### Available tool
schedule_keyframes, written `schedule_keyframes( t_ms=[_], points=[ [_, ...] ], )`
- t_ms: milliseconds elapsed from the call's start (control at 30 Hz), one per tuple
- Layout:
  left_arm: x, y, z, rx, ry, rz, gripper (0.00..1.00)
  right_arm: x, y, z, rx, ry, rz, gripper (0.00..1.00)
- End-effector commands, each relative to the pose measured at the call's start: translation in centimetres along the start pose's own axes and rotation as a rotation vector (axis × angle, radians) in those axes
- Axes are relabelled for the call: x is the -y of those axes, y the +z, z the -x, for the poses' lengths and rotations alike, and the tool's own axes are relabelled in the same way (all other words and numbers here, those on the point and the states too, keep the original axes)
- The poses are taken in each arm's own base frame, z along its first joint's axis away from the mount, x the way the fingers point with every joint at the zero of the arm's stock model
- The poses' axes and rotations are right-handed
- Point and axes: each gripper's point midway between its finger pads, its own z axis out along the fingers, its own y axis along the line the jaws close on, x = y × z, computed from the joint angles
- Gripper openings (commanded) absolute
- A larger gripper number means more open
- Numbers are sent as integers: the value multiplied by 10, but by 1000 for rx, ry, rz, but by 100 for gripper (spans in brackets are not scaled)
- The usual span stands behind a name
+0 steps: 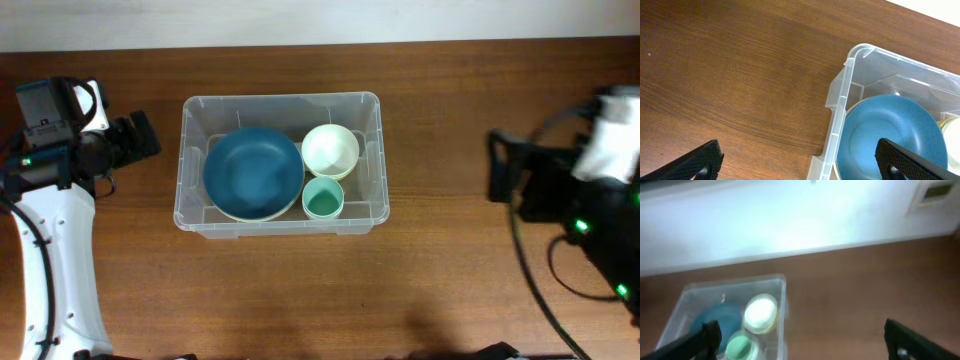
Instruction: Pack container
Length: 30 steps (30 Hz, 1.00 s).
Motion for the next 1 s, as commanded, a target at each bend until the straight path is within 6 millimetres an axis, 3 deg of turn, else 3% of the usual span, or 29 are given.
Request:
schedule_keyframes(
  t_ms=[0, 200, 367, 600, 800, 967],
  points=[
    [-3, 4, -2, -10, 10, 6, 100, 11, 30, -27, -8, -72, 44, 99],
    [-3, 4, -2, -10, 10, 6, 100, 31, 53, -67, 236, -97, 102, 99],
    [-3, 4, -2, -10, 10, 6, 100, 39, 56, -105, 428, -117, 119, 99],
    [-3, 4, -2, -10, 10, 6, 100, 44, 62, -161, 545, -170, 148, 99],
    [-3, 4, -2, -10, 10, 6, 100, 46, 60, -176, 584, -178, 156, 99],
    [-3, 4, -2, -10, 10, 6, 100, 49, 73, -190, 548, -175, 152, 99]
  ],
)
